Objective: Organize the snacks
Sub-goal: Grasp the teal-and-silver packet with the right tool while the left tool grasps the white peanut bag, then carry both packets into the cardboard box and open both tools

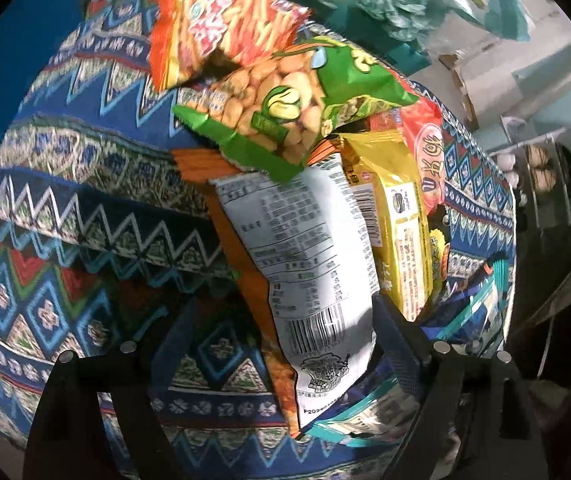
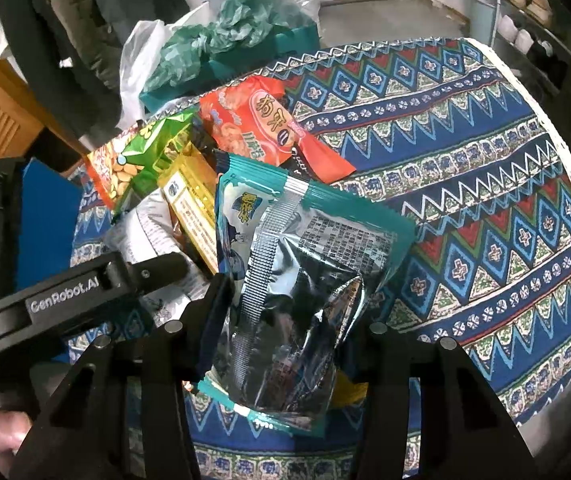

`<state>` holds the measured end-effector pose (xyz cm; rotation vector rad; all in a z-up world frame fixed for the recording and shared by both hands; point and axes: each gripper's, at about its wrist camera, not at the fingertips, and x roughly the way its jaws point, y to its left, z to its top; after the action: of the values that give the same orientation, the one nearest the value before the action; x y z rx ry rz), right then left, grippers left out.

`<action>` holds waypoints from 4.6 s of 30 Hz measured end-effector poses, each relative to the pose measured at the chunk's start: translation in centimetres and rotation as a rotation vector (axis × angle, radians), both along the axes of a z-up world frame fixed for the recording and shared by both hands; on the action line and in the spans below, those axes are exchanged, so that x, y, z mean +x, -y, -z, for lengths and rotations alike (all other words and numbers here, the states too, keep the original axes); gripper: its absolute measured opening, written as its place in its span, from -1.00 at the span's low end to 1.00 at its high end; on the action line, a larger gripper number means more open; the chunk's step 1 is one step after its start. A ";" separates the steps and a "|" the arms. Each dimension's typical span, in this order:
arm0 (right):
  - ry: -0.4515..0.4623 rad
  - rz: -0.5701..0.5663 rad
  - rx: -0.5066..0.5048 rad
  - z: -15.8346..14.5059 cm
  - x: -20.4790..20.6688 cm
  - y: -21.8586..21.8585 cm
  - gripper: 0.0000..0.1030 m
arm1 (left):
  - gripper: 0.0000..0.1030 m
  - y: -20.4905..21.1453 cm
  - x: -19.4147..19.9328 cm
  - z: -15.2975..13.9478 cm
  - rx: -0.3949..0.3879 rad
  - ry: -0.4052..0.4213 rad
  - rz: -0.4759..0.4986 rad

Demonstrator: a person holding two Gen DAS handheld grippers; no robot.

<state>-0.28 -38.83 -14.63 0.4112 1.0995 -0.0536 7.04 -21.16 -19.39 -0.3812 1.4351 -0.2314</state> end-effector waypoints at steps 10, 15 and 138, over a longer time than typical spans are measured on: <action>0.004 0.011 0.020 -0.2 -0.3 0.4 -0.11 | 0.71 0.2 0.0 -0.4 0.031 0.048 -0.001; 0.007 0.007 0.011 -0.3 -0.3 0.2 -0.12 | 0.67 0.5 0.0 0.8 0.032 0.015 0.012; 0.202 -0.493 -0.168 -11.3 6.9 -31.5 0.37 | 0.37 -30.2 -4.7 -14.7 0.327 0.443 -0.132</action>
<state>6.63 -7.34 -3.31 -0.0129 0.9622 0.3231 2.33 9.06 -4.69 -0.1418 0.9835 0.0294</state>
